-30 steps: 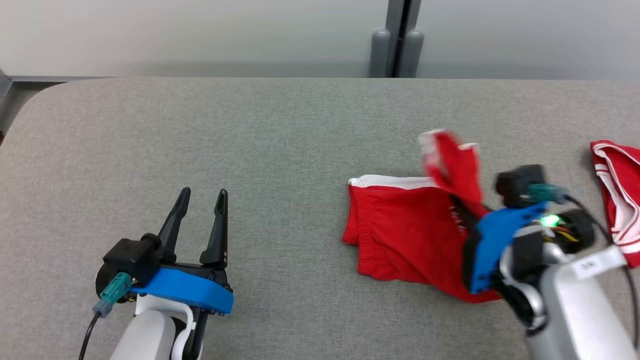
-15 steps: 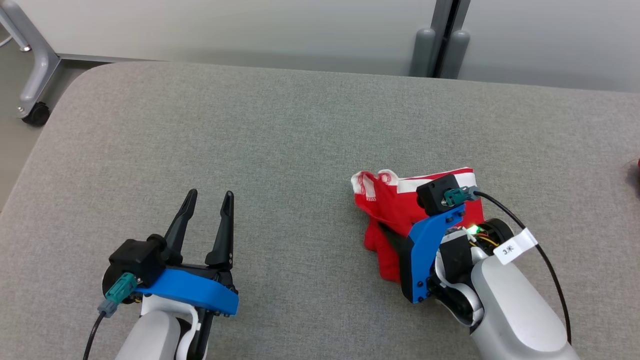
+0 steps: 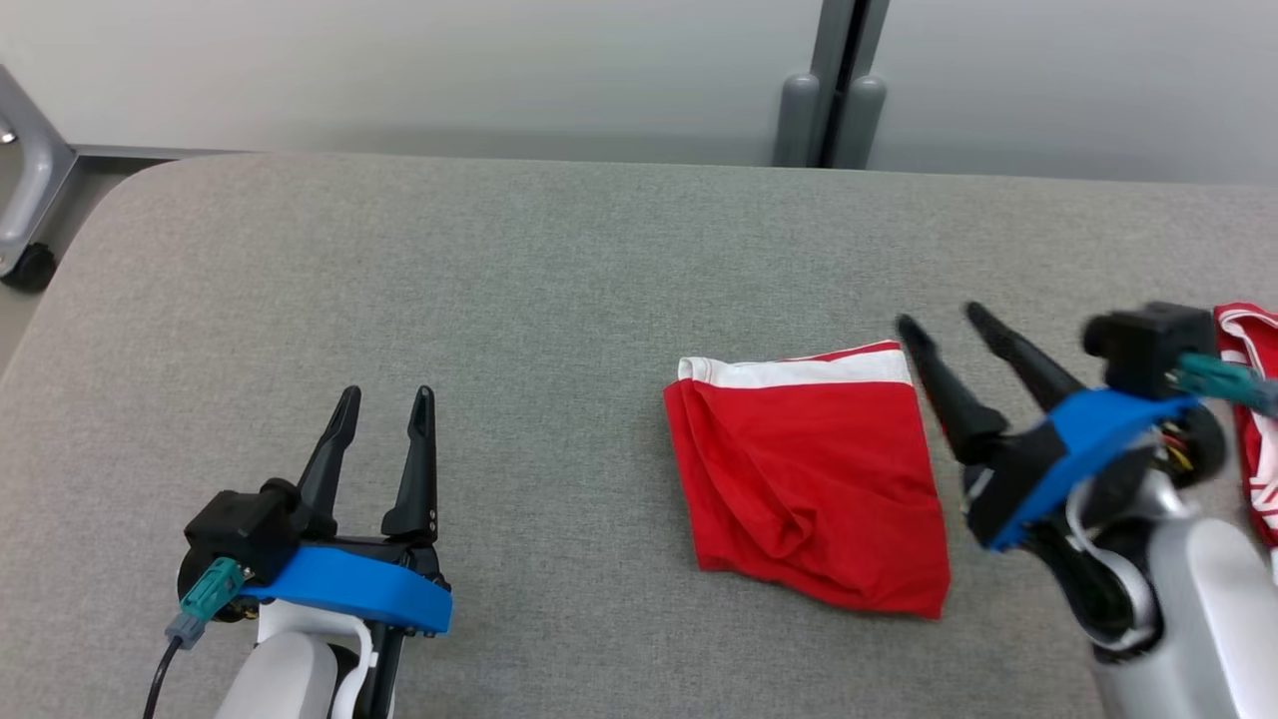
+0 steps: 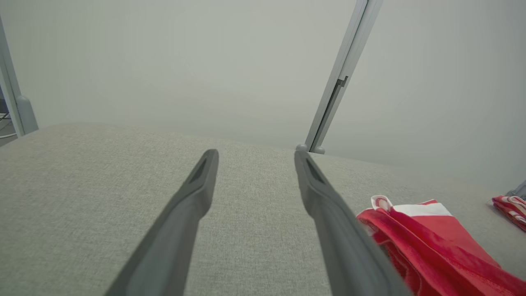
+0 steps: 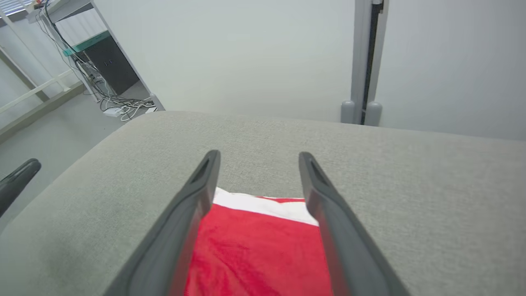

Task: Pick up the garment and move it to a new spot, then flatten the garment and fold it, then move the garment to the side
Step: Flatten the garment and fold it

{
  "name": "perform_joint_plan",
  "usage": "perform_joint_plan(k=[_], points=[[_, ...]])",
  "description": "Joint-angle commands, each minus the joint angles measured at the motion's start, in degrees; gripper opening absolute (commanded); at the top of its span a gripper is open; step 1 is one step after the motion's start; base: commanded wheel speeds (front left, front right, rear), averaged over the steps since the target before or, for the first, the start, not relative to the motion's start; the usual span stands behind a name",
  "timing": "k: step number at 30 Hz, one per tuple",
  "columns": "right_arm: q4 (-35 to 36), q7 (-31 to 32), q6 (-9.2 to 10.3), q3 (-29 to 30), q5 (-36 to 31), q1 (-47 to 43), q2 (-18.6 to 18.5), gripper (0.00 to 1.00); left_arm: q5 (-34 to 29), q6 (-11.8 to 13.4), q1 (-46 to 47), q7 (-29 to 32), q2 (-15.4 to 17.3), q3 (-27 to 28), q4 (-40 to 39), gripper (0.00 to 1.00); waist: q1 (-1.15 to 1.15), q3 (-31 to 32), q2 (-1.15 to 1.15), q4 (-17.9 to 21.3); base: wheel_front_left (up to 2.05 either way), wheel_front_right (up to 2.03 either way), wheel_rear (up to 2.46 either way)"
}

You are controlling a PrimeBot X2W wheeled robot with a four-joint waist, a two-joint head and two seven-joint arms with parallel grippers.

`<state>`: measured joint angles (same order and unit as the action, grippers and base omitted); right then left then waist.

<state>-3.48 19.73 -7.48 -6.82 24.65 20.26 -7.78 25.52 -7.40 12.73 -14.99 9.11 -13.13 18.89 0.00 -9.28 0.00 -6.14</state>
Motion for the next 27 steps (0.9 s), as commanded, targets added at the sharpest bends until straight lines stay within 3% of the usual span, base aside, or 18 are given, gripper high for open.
perform_joint_plan(k=[1, 5, 8, 18, 27], points=[[1.3, -0.4, -0.02, 1.6, -1.4, -2.3, -0.3, 1.00, -0.4, -0.1, -0.8, -0.2, 0.1, 0.5, -0.2, 1.00, 0.00, 0.3, 0.00, 0.5, 0.00, 0.00, 0.00], [3.6, -1.7, -0.02, 6.3, -7.1, -7.8, -1.2, 1.00, -0.5, -0.1, -0.9, -0.2, 0.1, 0.8, -0.4, 1.00, 0.00, 0.4, 0.00, 1.3, 0.00, 0.00, 0.00], [3.6, -3.2, -0.02, 6.0, -9.6, -11.1, -0.3, 1.00, -0.5, -0.1, -1.0, -0.2, 0.1, 0.9, -0.4, 1.00, 0.00, 0.3, 0.00, 1.7, 0.00, 0.00, 0.00], [3.8, -8.8, -0.01, -6.0, -14.8, -16.2, 2.7, 1.00, 0.0, -0.1, -0.3, -0.2, 0.9, 0.6, -0.4, 1.00, 0.00, -0.4, 0.00, 1.8, 0.00, 0.00, 0.00], [2.7, -7.5, -0.01, -12.8, -18.4, -15.0, 3.3, 1.00, -0.5, -0.1, 0.0, -0.2, 0.6, 0.8, -0.5, 1.00, 0.00, -0.8, 0.00, 1.8, 0.00, 0.00, 0.00]])
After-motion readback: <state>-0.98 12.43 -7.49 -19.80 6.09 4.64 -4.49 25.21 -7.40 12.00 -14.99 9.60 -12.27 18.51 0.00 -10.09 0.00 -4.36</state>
